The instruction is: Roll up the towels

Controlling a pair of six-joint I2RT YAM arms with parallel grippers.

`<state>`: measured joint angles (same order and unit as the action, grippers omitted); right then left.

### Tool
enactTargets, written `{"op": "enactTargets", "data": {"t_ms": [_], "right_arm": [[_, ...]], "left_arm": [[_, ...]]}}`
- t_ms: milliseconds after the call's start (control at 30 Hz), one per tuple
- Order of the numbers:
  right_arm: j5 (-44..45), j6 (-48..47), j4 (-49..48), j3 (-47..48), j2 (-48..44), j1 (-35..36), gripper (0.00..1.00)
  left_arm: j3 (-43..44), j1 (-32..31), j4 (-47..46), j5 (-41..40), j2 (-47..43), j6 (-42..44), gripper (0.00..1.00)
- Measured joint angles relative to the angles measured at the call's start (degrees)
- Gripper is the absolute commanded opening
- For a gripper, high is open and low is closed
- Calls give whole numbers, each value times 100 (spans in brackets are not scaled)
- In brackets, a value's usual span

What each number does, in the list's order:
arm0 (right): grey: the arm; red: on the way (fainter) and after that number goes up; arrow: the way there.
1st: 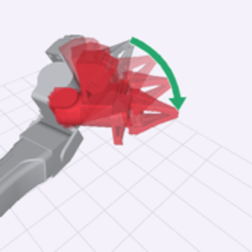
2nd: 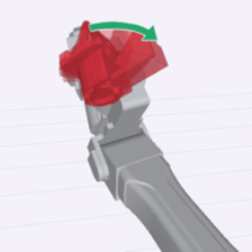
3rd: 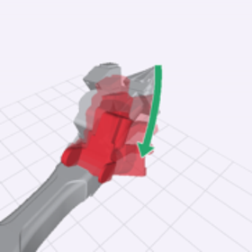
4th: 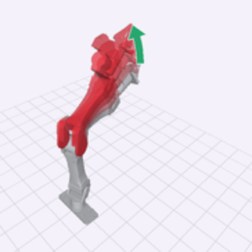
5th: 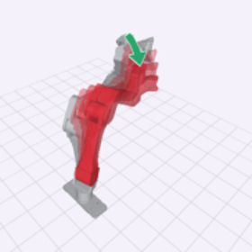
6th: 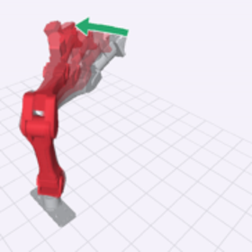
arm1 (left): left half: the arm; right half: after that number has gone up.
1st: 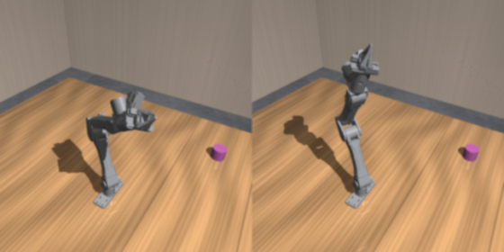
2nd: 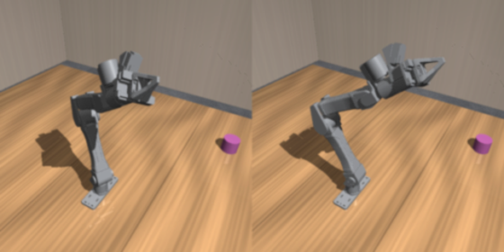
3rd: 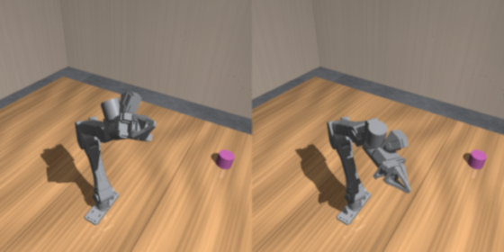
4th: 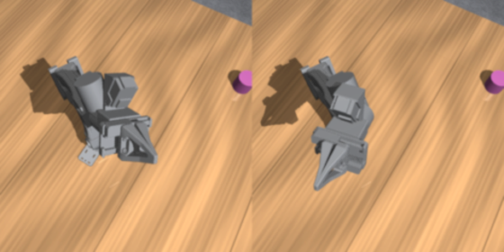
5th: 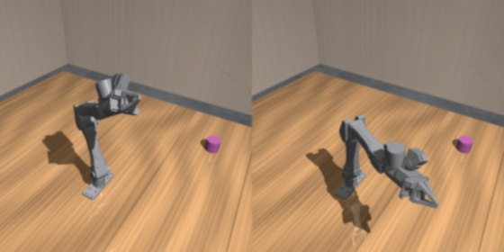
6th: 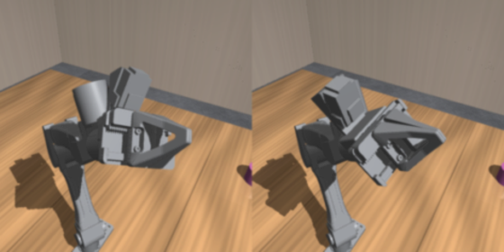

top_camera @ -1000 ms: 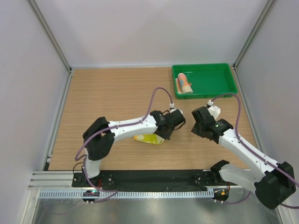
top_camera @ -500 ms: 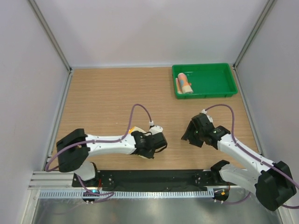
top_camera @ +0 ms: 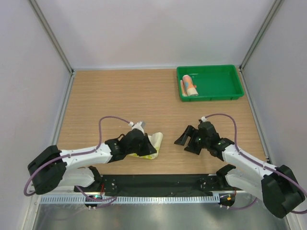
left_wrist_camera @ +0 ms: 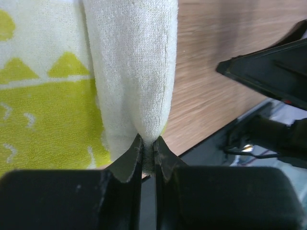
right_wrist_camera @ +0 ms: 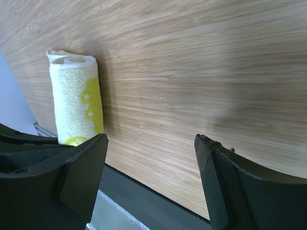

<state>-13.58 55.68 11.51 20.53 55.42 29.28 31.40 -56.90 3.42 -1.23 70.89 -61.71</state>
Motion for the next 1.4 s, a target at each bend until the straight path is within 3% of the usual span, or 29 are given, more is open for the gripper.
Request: {"op": "enactTargets", "data": {"t_ms": [200, 467, 667, 867, 1200, 1400], "right_arm": [[-334, 175, -905, -101, 540, 94, 82], [-509, 457, -2404, -192, 1405, 503, 80], [-509, 505, -3486, -210, 2238, 1106, 73], [-590, 402, -4435, -127, 2946, 1311, 68], [-944, 341, -6035, 282, 4269, 1537, 67], [-992, 293, -6295, 756, 4804, 1786, 65]], "left_arm": [[-1412, 428, -1357, 310, -697, -1043, 0], [-2181, 533, -2033, 369, -1036, -2129, 0], [-2640, 645, -1921, 166, -1836, -2852, 0], [-2702, 970, -1069, 92, -2559, -3185, 0], [-2715, 1410, -754, 586, -2232, -3491, 0], [-2715, 1604, -706, 809, -2173, -3534, 1]]}}
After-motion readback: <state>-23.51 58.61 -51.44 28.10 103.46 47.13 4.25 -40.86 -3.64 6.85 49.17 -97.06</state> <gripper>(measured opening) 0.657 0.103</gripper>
